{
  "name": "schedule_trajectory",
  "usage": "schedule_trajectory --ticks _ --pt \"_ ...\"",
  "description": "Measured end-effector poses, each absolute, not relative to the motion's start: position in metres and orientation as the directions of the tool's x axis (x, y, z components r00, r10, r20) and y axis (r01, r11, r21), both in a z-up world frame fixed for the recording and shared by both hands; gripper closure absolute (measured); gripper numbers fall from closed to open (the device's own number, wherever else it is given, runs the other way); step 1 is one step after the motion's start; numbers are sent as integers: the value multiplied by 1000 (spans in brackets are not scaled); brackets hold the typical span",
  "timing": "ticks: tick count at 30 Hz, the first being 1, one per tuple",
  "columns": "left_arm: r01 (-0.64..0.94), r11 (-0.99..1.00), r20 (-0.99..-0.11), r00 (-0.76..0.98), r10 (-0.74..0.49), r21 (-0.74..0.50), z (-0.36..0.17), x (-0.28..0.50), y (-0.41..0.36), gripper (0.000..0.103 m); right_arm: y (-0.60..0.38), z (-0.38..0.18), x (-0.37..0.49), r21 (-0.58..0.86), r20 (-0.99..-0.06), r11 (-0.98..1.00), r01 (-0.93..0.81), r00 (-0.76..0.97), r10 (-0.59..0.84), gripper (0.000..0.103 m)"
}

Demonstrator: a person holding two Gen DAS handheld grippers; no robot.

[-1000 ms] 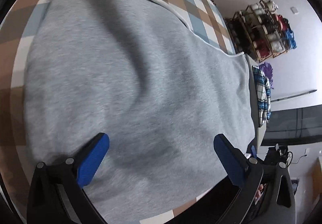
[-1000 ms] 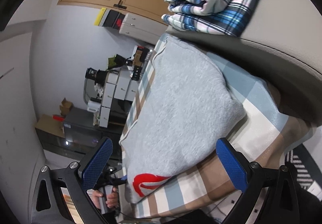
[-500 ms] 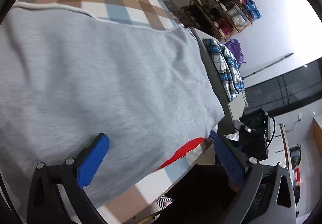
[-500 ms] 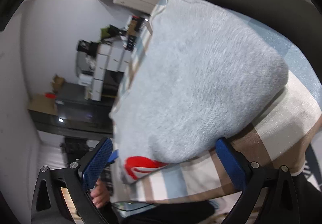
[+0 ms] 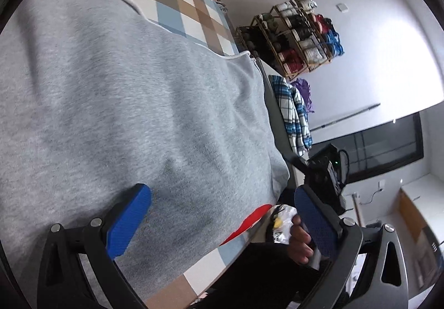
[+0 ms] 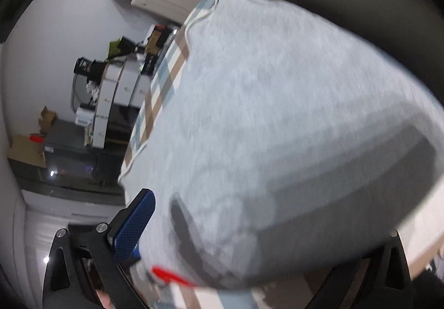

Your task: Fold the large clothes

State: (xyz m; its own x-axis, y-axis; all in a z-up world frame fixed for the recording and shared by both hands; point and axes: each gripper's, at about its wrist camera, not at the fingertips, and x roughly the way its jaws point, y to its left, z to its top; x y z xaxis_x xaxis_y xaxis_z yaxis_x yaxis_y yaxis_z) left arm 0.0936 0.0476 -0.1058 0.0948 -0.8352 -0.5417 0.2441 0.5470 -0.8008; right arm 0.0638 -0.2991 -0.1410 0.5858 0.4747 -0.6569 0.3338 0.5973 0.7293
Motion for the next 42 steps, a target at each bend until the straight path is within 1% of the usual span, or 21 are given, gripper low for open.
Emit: schedule_trajectory --ticks 2,4,5,6,9,10,11,12,16,18,19,21,23,26,27,29,31,32,36,39,42 --pt "225 577 -565 122 -816 -785 -100 93 49 2 -300 -139 70 716 -660 609 342 616 430 1" --pt "193 696 -653 244 -717 -691 -88 90 61 2 -297 -137 75 682 -678 646 342 628 383 7" --pt "200 701 -648 275 -710 -684 -86 87 62 2 -295 -136 75 668 -685 661 342 630 366 14" --pt "207 700 -643 284 -711 -683 -84 86 63 2 -294 -136 75 656 -692 670 349 632 348 25" --pt "178 759 -713 264 -649 -626 -95 87 65 2 -302 -141 70 666 -682 651 365 651 333 46" --pt "169 773 -734 244 -634 -611 -101 87 63 2 -305 -142 68 680 -671 635 366 660 339 50" --pt "176 780 -746 228 -625 -600 -105 87 60 2 -308 -142 64 698 -653 617 363 675 342 58" --pt "193 792 -756 234 -611 -580 -103 85 57 2 -308 -140 61 710 -635 614 346 691 345 62" --pt "219 828 -792 247 -559 -516 -99 80 48 2 -302 -121 51 738 -554 633 236 747 367 72" --pt "220 832 -795 250 -553 -510 -101 81 48 2 -300 -112 48 747 -514 638 186 770 378 73" --pt "216 829 -792 250 -557 -515 -101 81 50 2 -299 -111 47 742 -517 644 184 769 377 73" --pt "215 823 -786 248 -567 -526 -102 81 54 2 -297 -116 52 730 -543 651 209 756 366 70" --pt "211 815 -777 248 -578 -539 -103 79 56 2 -302 -128 56 722 -589 632 281 729 348 67" --pt "212 809 -771 244 -588 -549 -105 79 57 2 -305 -140 68 664 -667 656 359 681 303 63" --pt "210 807 -770 243 -590 -552 -104 79 58 2 -307 -144 69 684 -657 631 366 686 313 59" --pt "205 805 -768 243 -593 -557 -104 80 55 2 -309 -145 74 684 -657 630 368 686 312 58" --pt "204 804 -768 241 -594 -558 -105 79 56 2 -309 -143 76 676 -655 645 357 692 304 64" --pt "207 806 -770 241 -591 -554 -106 80 54 2 -309 -139 75 669 -653 657 347 698 296 78" --pt "252 833 -799 247 -548 -493 -104 74 40 2 -296 -107 73 595 -623 771 225 736 266 84" --pt "250 809 -781 224 -583 -532 -106 75 35 2 -275 -75 70 492 -574 865 101 784 236 85" --pt "273 800 -779 208 -591 -534 -106 77 27 2 -253 -49 73 391 -547 920 -1 804 233 85"
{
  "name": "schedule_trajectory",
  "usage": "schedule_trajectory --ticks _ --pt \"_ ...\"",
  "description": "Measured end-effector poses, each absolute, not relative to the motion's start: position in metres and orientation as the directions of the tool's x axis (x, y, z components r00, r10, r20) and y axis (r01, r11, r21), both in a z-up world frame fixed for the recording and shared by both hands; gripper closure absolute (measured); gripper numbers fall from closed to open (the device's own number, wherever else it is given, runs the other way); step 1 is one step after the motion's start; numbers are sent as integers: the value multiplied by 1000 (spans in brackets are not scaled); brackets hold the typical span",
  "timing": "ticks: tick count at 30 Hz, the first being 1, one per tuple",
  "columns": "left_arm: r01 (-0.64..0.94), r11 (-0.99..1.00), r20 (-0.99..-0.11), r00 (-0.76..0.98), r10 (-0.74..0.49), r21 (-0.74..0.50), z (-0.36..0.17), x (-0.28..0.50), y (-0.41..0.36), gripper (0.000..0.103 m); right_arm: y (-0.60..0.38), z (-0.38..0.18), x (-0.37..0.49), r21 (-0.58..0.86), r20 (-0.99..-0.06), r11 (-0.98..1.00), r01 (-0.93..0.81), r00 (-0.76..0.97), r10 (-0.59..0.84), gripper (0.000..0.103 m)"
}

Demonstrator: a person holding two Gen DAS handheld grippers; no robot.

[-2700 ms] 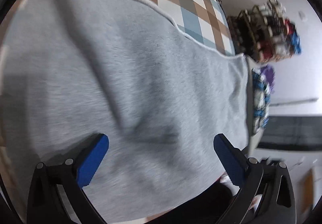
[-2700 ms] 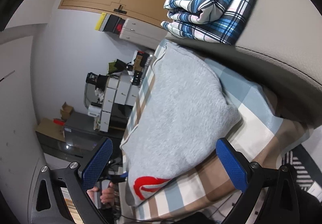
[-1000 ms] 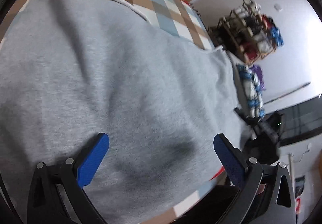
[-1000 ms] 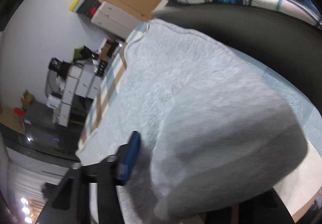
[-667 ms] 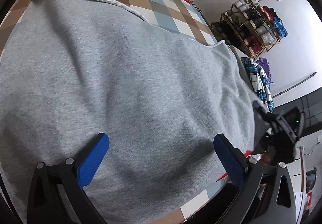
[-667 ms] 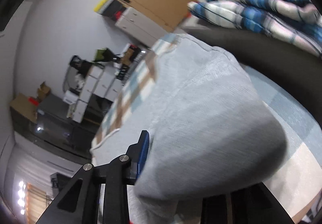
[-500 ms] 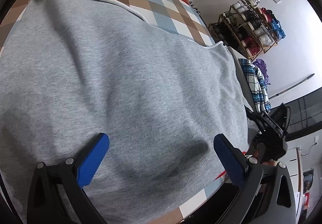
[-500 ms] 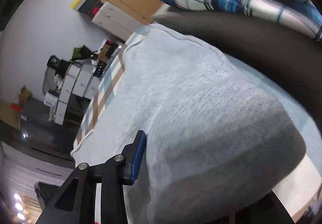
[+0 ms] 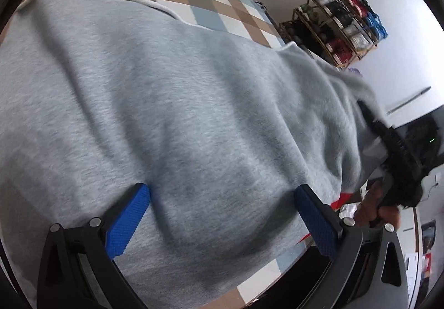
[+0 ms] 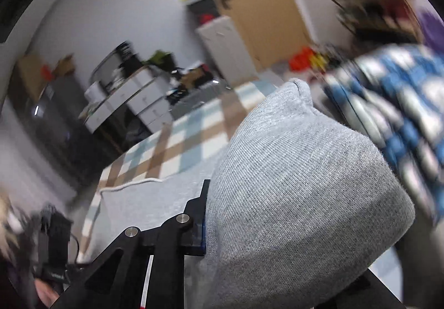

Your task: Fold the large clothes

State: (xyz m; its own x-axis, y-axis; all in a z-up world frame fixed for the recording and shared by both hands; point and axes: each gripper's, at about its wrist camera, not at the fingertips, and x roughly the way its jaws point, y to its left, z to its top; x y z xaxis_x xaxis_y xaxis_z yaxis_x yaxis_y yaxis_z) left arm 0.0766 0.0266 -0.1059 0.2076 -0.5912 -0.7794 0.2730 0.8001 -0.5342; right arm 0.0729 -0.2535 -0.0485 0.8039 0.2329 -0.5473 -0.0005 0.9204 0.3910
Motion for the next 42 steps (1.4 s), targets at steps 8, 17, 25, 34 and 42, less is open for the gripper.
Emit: schedule_trajectory --ticks 8,17,25,34,42 --pt "288 730 -734 117 -669 -620 -106 91 34 3 -148 9 67 -9 -477 956 -292 842 253 86" --pt "153 607 -557 271 -785 -780 -66 60 187 8 40 -23 46 -406 -637 652 -640 710 301 83" --pt "90 557 -503 327 -800 -826 -71 35 254 8 91 -86 25 -342 -778 558 -756 561 283 75" --pt "52 569 -539 259 -801 -821 -83 48 226 8 84 -86 30 -85 -748 630 -772 467 472 44" --pt "-111 425 -439 177 -881 -898 -97 69 222 8 12 -50 36 324 -574 550 -770 302 761 32"
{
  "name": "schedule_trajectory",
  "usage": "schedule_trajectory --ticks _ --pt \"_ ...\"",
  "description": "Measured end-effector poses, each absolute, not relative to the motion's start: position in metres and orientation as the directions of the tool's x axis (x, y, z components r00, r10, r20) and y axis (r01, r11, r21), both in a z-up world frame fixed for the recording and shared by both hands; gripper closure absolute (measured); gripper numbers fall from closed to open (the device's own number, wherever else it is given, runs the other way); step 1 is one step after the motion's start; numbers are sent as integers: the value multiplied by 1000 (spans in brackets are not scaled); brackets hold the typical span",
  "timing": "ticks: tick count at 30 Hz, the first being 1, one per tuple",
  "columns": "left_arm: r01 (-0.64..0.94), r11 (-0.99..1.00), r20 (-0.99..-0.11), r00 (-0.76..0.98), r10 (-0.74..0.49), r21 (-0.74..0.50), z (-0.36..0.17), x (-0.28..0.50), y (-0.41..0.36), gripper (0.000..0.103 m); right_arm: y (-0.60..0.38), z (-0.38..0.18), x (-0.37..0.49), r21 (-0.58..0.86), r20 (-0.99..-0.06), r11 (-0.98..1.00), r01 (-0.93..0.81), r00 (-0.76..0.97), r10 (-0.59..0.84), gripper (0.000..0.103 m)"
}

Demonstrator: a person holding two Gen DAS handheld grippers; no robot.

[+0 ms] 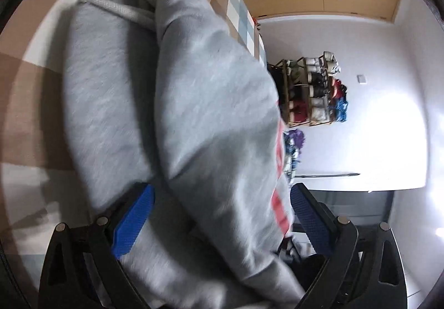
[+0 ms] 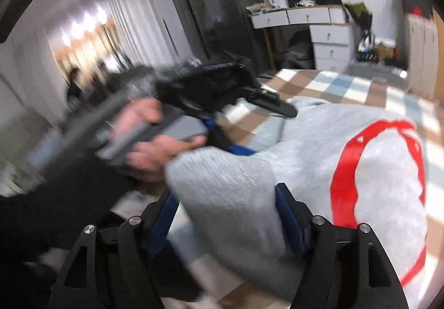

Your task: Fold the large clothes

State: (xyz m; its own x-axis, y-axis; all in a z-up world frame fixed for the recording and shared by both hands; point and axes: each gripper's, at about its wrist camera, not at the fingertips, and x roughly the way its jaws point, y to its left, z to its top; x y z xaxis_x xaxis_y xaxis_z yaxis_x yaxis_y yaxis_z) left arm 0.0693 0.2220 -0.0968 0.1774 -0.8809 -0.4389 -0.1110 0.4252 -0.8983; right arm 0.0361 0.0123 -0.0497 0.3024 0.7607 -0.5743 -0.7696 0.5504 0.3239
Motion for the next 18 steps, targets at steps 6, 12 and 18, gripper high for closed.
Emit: schedule_trajectory --ticks 6,12,18 --pt "-164 528 -545 80 -835 -833 -100 84 202 7 -88 -20 33 507 -350 484 -713 344 872 6" --pt "-167 570 -586 69 -807 -804 -92 87 194 8 -148 -53 82 658 -407 593 -463 444 798 0" --pt "-149 545 -563 126 -817 -825 -88 97 196 8 -106 -65 78 690 -430 533 -490 314 846 4"
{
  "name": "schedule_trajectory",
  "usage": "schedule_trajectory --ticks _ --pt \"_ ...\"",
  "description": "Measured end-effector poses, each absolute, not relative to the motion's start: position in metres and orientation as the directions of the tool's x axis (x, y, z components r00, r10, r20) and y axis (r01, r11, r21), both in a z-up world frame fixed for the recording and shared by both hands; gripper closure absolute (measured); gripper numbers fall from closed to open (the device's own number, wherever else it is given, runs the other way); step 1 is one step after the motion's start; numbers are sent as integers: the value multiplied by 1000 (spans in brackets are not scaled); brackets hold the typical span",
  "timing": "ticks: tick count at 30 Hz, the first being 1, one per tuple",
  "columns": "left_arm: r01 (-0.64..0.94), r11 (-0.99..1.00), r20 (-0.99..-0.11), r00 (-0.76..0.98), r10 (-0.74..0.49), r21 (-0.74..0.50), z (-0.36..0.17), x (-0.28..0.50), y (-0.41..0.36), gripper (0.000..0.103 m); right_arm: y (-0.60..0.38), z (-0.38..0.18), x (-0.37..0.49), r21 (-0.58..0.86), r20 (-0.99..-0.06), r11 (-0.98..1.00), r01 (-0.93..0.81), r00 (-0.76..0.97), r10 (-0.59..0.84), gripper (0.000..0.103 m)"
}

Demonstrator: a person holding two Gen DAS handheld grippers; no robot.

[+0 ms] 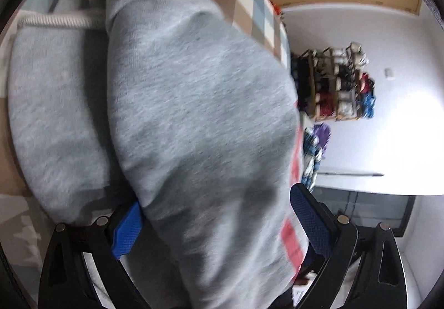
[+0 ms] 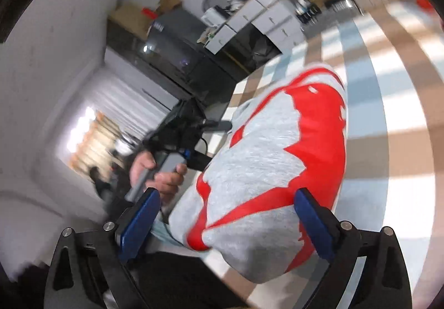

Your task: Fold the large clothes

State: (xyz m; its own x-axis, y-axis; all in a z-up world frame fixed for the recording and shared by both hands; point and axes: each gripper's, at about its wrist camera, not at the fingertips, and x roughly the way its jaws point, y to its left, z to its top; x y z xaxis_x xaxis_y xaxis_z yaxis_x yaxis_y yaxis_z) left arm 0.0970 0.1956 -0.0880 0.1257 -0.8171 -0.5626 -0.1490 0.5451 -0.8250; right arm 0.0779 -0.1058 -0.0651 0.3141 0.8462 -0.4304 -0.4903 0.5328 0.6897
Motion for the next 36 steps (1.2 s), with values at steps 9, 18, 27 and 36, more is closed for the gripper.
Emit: schedule_trajectory --ticks 9,18,27,36 --pt "-51 456 -458 163 -874 -888 -52 114 216 8 -52 -55 55 529 -563 608 -592 291 774 4" --pt "-30 560 -560 -2 -829 -828 -78 63 209 7 -44 -59 53 490 -580 657 -573 349 736 0" --pt "-69 500 -500 -21 -866 -863 -114 12 216 8 -47 -54 58 530 -563 653 -540 352 748 0" --pt "68 469 -467 48 -883 -880 -96 11 200 93 -49 -48 68 577 -569 655 -488 335 751 0"
